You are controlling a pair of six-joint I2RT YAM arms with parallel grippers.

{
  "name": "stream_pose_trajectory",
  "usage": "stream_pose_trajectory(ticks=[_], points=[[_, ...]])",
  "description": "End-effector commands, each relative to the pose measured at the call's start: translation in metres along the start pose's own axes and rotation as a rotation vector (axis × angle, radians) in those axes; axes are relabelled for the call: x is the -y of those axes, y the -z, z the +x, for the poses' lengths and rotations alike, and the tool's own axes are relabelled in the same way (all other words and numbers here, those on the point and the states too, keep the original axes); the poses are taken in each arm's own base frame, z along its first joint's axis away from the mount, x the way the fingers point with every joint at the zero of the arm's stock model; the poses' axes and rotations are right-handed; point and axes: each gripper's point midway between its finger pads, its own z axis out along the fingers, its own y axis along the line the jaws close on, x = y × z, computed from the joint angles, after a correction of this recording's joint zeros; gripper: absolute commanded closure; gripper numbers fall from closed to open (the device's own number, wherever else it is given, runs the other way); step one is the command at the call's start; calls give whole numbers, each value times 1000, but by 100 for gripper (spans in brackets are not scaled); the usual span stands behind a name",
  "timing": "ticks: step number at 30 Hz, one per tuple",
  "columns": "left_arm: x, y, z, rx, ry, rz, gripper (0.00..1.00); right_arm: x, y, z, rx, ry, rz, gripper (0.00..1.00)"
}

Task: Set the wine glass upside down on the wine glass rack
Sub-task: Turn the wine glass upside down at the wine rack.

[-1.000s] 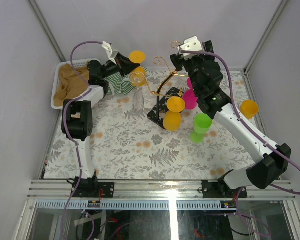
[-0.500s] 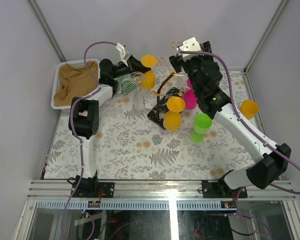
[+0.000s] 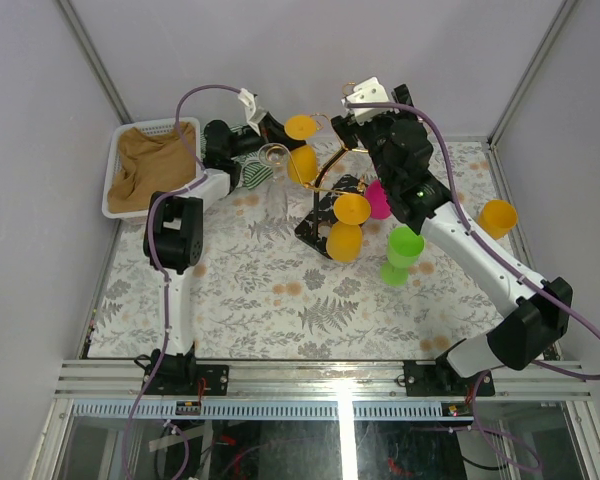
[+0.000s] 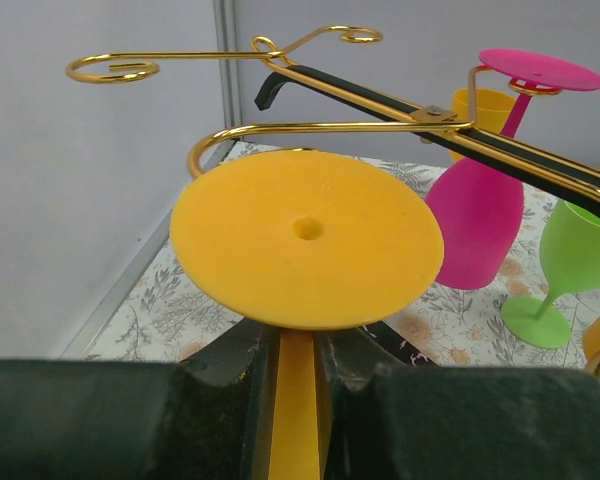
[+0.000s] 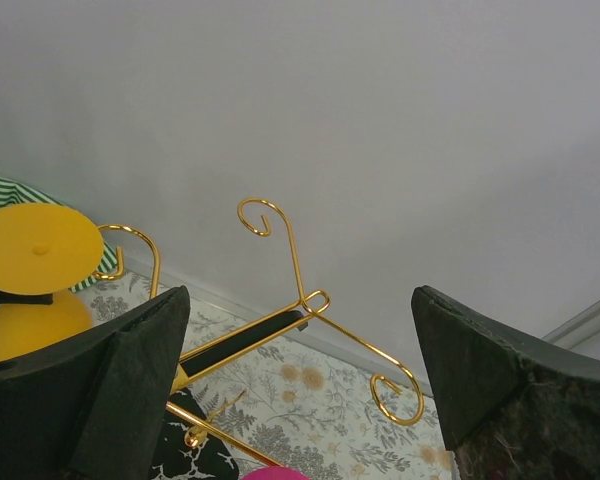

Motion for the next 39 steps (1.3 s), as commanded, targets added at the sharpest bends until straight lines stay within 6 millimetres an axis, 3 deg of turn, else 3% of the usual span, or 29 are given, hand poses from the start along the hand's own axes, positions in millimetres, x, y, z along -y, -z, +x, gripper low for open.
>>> stream_pose_trajectory(ticks=[1, 11, 39], points=[[14, -13, -15, 33, -72, 74, 100, 18, -1, -32, 80, -3, 35, 1], [27, -24, -20, 43, -78, 114, 100, 18, -3, -24, 64, 8, 43, 1], [6, -40, -14, 74, -97, 91, 100, 17, -17, -16, 46, 28, 37, 1]])
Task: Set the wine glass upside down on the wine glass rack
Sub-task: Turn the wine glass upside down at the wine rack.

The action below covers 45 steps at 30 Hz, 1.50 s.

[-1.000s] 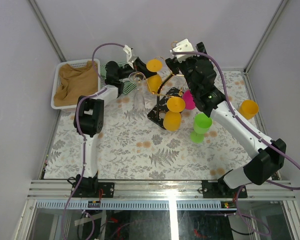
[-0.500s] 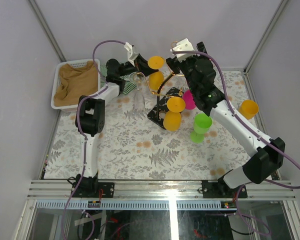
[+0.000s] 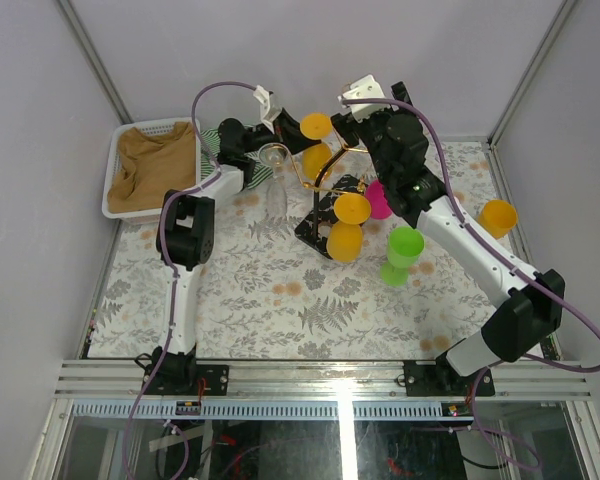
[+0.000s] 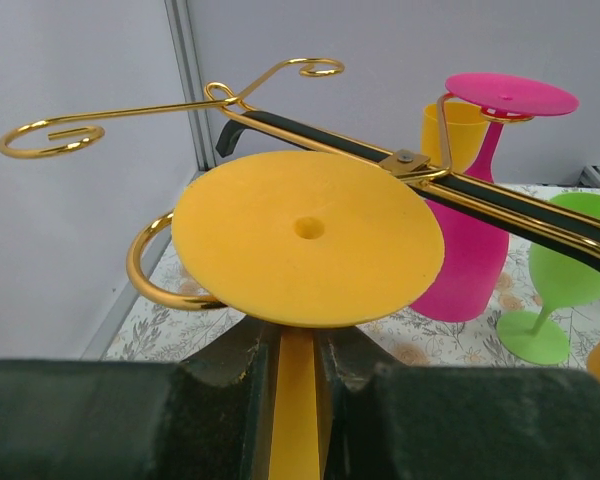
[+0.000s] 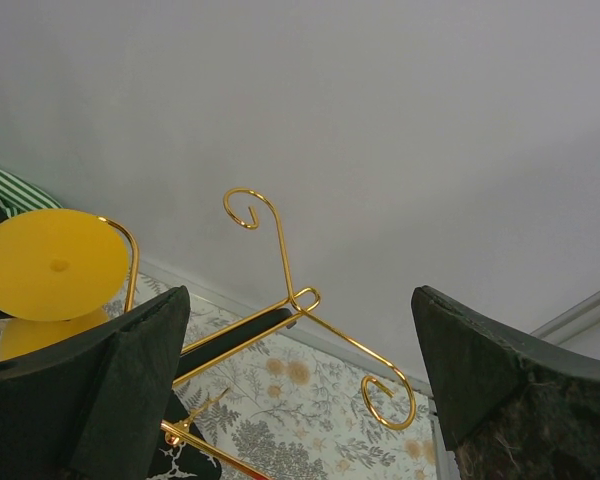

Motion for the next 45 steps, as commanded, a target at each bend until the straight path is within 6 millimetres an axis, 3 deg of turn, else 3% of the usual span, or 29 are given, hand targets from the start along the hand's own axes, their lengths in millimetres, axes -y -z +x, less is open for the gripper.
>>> stream_pose_trajectory(ticks=[1, 15, 34, 45], points=[[-7, -6, -13, 41, -69, -7, 100, 18, -4, -31, 80, -18, 34, 1], [-22, -7, -5, 66, -69, -54, 100, 18, -13, -31, 77, -8, 36, 1], [-56, 5, -13, 137, -95, -215, 99, 19, -21, -29, 76, -1, 44, 1], [-45, 20, -19, 125, -106, -214, 100, 16, -22, -28, 81, -11, 30, 1]])
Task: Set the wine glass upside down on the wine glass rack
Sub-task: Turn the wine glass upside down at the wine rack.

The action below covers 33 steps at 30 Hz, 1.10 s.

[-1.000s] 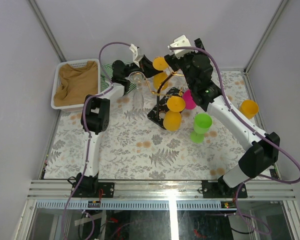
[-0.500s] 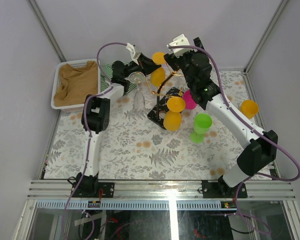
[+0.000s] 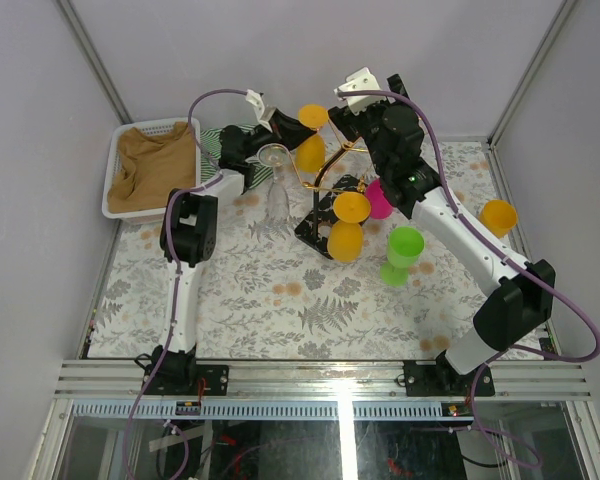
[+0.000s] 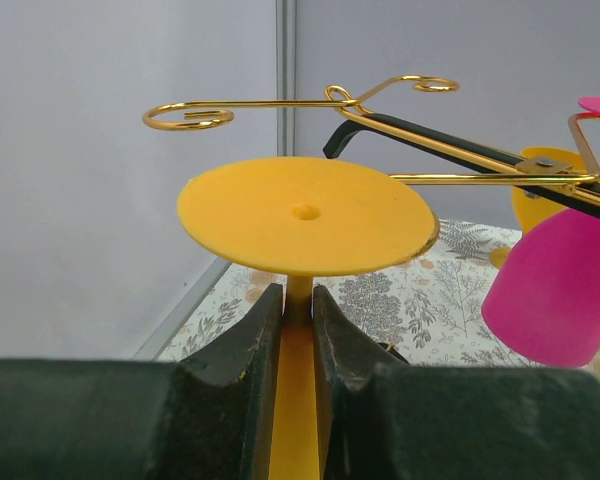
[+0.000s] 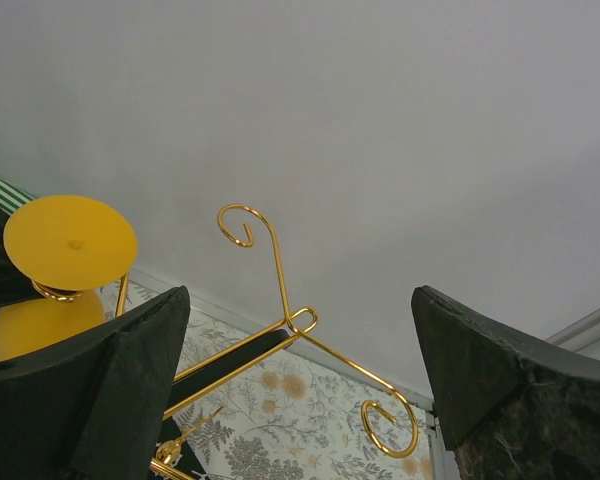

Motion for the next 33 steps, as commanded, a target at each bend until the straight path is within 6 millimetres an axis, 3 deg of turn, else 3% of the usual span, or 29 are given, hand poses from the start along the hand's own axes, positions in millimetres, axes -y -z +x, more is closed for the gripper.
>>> stream_pose_trajectory(ticks=[1, 22, 30, 33], points=[[4, 7, -28, 36, -91, -1, 100, 16, -3, -28, 76, -30, 34, 1], [38, 16, -23, -9, -67, 100, 100, 14, 0, -25, 75, -49, 25, 1], [50, 10, -21, -15, -49, 139, 92, 13, 1, -22, 69, -46, 25, 1], [55, 9, -21, -17, -42, 149, 83, 12, 1, -21, 69, -47, 26, 1]])
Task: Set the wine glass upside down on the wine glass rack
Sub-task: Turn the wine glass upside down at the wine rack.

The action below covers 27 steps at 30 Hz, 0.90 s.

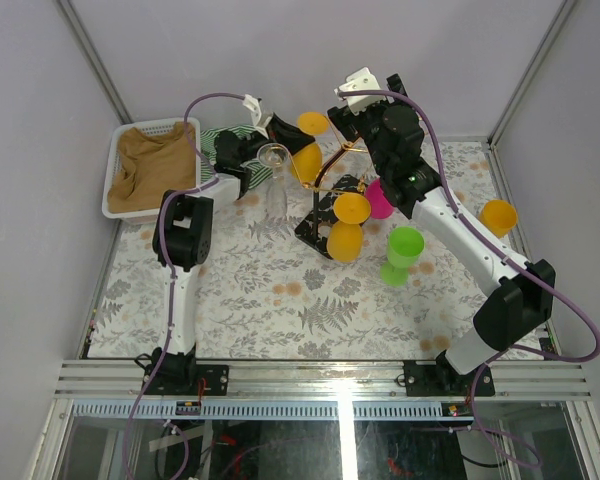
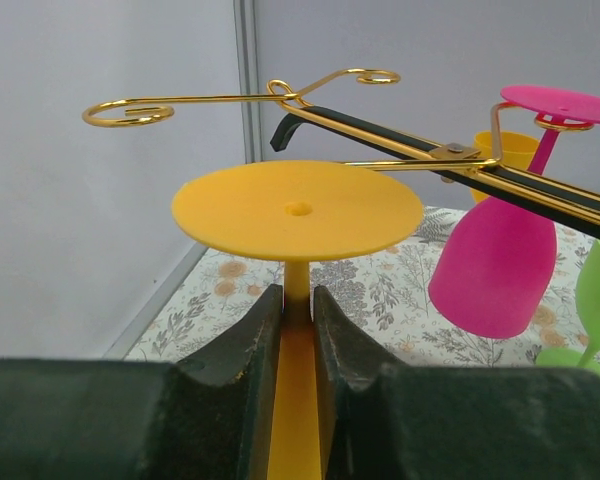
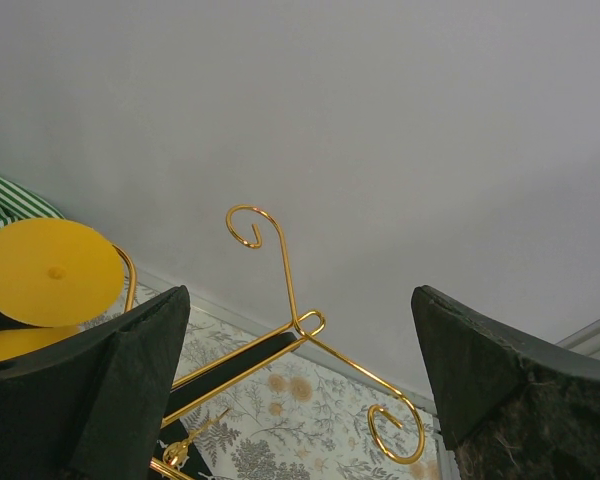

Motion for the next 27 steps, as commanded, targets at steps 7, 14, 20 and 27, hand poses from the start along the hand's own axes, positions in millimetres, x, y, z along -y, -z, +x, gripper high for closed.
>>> stream_pose_trajectory(ticks=[7, 14, 20, 27], points=[[25, -1, -18, 5, -44, 69, 59, 15, 2, -18, 60, -41, 40, 1], [20, 4, -22, 9, -51, 44, 54, 15, 3, -18, 61, -46, 40, 1], [11, 13, -27, 12, -59, 16, 51, 15, 3, -19, 63, -50, 41, 1], [-8, 27, -34, 30, -68, -43, 50, 13, 2, -17, 59, -48, 38, 1]])
